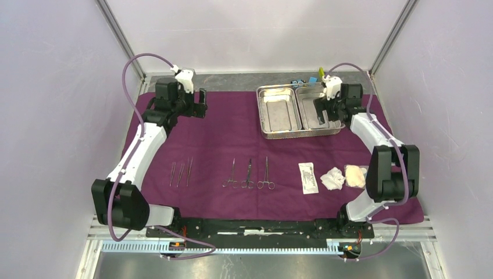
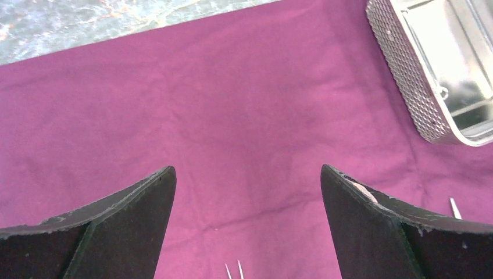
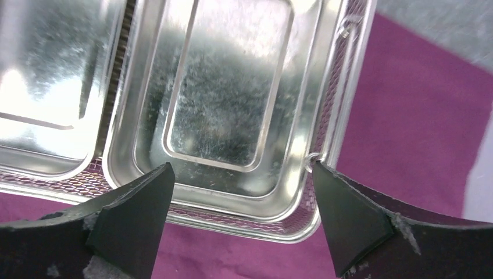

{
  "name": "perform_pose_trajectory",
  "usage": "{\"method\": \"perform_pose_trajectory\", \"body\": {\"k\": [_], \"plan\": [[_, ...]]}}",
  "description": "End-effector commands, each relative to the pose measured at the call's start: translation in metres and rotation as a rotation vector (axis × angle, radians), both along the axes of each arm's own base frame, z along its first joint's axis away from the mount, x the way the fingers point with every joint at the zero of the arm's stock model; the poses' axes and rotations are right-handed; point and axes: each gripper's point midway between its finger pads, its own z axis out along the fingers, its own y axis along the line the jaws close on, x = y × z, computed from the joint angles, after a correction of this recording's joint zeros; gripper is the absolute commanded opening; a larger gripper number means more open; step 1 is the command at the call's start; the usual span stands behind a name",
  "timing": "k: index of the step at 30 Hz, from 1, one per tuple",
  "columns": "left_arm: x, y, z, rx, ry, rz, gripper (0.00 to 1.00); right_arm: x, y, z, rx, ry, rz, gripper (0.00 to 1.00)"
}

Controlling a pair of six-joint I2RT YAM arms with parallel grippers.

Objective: Open and lay out the surgical kit
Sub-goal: Reset both arms

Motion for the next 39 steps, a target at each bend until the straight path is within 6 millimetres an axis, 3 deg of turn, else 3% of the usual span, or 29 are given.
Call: {"method": "perform_pose_trajectory", "body": {"k": [1, 6, 10, 12, 19, 25, 39], "plan": [[0.018, 0.023, 0.036, 0.087, -0.215, 0.076, 1.0, 0.013, 0.007, 0.079, 0.017, -0.188, 0.04, 0.98], [0.019, 0.03, 0.049, 0.058, -0.277, 0.132, 1.0, 0.002, 0.012, 0.128, 0.013, -0.284, 0.086, 0.98], [0.007, 0.027, 0.06, -0.014, -0.308, 0.142, 1.0, -0.016, 0.018, 0.165, 0.017, -0.383, 0.136, 0.98], [-0.003, 0.023, 0.065, -0.041, -0.314, 0.118, 1.0, -0.026, 0.022, 0.174, 0.027, -0.414, 0.156, 0.98], [-0.038, 0.022, 0.073, -0.078, -0.325, 0.103, 1.0, -0.052, 0.031, 0.166, 0.056, -0.475, 0.197, 0.98], [-0.053, 0.022, 0.076, -0.114, -0.313, 0.102, 1.0, -0.064, 0.034, 0.163, 0.063, -0.55, 0.208, 0.98], [-0.055, 0.017, 0.073, -0.146, -0.313, 0.074, 1.0, -0.074, 0.032, 0.169, 0.061, -0.561, 0.209, 0.98]]}}
